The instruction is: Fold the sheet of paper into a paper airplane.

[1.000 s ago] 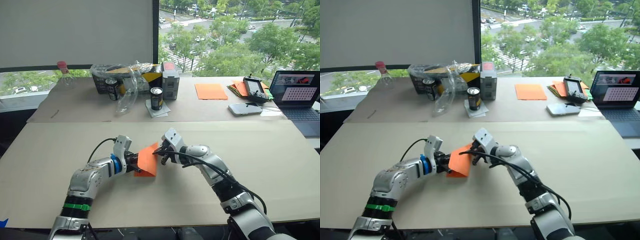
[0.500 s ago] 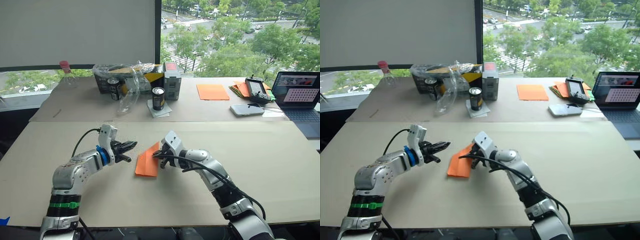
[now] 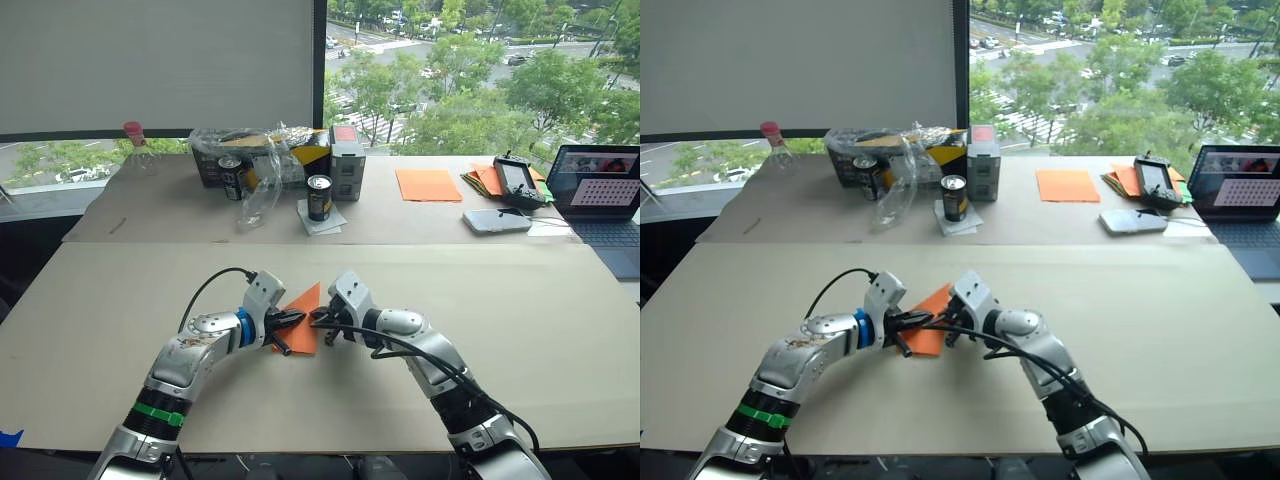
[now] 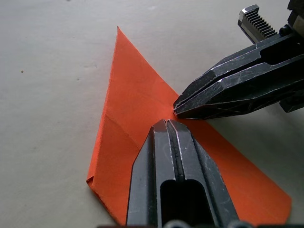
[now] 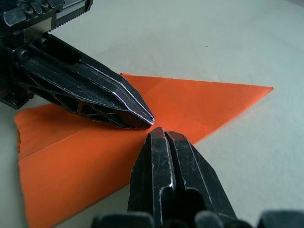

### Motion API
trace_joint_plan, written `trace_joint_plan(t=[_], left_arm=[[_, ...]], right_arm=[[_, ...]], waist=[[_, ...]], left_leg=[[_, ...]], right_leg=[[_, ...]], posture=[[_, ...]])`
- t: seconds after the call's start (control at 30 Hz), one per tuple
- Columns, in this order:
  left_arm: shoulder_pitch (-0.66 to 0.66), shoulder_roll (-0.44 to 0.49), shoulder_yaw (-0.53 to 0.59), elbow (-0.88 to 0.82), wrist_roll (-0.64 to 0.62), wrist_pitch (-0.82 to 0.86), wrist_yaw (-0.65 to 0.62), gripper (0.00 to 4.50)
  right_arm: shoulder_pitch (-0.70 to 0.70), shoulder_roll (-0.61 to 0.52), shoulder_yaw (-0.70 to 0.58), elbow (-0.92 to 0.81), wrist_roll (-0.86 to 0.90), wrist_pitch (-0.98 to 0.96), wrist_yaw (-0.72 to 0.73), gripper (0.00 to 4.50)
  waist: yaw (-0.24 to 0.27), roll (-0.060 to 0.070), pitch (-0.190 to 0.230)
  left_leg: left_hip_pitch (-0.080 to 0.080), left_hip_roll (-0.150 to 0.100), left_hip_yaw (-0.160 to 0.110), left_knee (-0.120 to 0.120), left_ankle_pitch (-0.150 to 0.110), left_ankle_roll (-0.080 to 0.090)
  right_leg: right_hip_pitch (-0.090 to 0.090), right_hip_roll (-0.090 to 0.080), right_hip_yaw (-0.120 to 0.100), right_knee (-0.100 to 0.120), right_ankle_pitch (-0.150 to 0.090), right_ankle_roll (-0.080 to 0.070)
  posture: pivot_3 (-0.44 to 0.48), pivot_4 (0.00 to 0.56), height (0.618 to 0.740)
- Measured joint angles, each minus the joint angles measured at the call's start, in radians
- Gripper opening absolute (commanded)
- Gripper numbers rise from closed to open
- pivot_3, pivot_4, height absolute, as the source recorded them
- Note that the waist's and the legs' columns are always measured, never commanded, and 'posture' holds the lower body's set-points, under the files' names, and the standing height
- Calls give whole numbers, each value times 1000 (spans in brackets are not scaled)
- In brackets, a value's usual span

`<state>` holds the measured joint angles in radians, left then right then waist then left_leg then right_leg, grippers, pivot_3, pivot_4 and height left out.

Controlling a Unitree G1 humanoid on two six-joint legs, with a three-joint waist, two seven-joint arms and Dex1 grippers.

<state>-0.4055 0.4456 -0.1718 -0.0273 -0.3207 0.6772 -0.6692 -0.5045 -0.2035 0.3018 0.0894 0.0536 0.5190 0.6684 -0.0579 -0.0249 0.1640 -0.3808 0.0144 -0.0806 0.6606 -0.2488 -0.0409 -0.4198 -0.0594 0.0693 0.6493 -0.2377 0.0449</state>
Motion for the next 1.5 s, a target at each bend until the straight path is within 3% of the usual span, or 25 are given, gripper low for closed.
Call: trace_joint_plan(t=[0.2, 0.67, 0.8, 1.0, 1.27, 1.5], left_arm=[[1, -2, -2, 3, 16, -13, -6, 29], [24, 1, 8, -19, 18, -12, -8, 29], [26, 1, 13, -25, 18, 2, -8, 29], [26, -1, 18, -26, 16, 2, -9, 29], [21, -5, 30, -13, 16, -1, -8, 29], [16, -9, 29, 1, 16, -11, -9, 29]], right_arm=[[-57, 14, -10, 150, -1, -132, -8, 0], [-332, 57, -74, 710, -45, -460, -47, 0], [-359, 66, -80, 783, -67, -524, -65, 0], [-351, 43, -99, 771, -79, -579, -77, 0], [-241, -6, -74, 499, -60, -577, 89, 0], [-228, 15, -20, 538, -106, -578, 102, 0]], waist=[[-1, 0, 0], [-9, 0, 0], [-9, 0, 0], [-9, 0, 0], [-11, 0, 0], [-11, 0, 0]], left_leg=[[3, 0, 0, 0, 0, 0], [3, 0, 0, 0, 0, 0], [3, 0, 0, 0, 0, 0], [1, 0, 0, 0, 0, 0], [0, 0, 0, 0, 0, 0], [0, 0, 0, 0, 0, 0]], right_leg=[[2, 0, 0, 1, 0, 0], [2, 0, 0, 1, 0, 0], [2, 0, 1, 1, 0, 0], [0, 0, 1, 1, 0, 0], [-1, 0, 0, 1, 0, 0], [-1, 0, 0, 1, 0, 0]], posture=[[0, 150, 730], [0, 150, 730], [0, 150, 730], [0, 150, 730], [0, 150, 730], [0, 150, 730]])
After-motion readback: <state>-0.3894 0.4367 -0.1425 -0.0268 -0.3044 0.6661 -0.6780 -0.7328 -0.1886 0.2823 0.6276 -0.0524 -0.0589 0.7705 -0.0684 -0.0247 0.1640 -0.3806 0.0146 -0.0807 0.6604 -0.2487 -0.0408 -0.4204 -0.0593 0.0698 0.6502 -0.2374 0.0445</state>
